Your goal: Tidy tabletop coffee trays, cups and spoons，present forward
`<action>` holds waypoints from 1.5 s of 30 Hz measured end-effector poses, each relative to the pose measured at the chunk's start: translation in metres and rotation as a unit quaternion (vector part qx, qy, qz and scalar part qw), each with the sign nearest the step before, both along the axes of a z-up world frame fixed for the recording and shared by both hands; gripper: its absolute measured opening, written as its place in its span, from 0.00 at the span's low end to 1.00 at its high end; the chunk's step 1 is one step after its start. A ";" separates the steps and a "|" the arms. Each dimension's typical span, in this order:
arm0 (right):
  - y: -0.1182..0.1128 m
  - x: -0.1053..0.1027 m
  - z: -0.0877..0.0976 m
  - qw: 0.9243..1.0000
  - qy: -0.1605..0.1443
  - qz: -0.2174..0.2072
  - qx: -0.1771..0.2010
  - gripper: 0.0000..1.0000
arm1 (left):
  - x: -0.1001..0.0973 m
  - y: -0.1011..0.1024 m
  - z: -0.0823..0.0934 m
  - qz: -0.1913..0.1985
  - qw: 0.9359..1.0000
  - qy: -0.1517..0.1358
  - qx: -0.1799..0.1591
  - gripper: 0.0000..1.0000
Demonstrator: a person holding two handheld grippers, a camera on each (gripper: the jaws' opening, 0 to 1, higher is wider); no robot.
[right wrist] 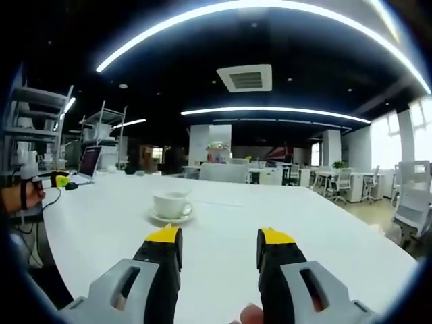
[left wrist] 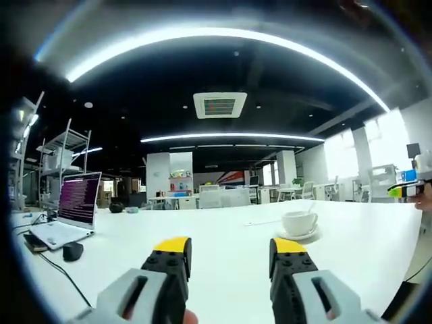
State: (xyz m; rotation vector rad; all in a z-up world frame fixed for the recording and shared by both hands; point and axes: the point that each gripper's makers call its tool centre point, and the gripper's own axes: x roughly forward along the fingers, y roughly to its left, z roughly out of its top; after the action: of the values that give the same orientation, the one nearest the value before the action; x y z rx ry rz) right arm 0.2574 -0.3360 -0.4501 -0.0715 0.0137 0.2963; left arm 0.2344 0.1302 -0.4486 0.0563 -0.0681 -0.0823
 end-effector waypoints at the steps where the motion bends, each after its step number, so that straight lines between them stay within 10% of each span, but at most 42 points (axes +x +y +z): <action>1: 0.000 0.000 0.000 1.000 0.000 0.000 -0.001 0.44 | 0.000 0.000 0.000 0.000 1.000 0.000 0.000 0.47; 45: 0.002 0.002 -0.006 1.000 0.004 0.003 -0.004 0.44 | 0.000 -0.001 -0.002 0.003 1.000 0.001 -0.003 0.47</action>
State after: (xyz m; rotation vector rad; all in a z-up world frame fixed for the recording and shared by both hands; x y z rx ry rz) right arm 0.2590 -0.3337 -0.4563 -0.0787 0.0233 0.3026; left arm 0.2343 0.1289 -0.4502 0.0508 -0.0661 -0.0769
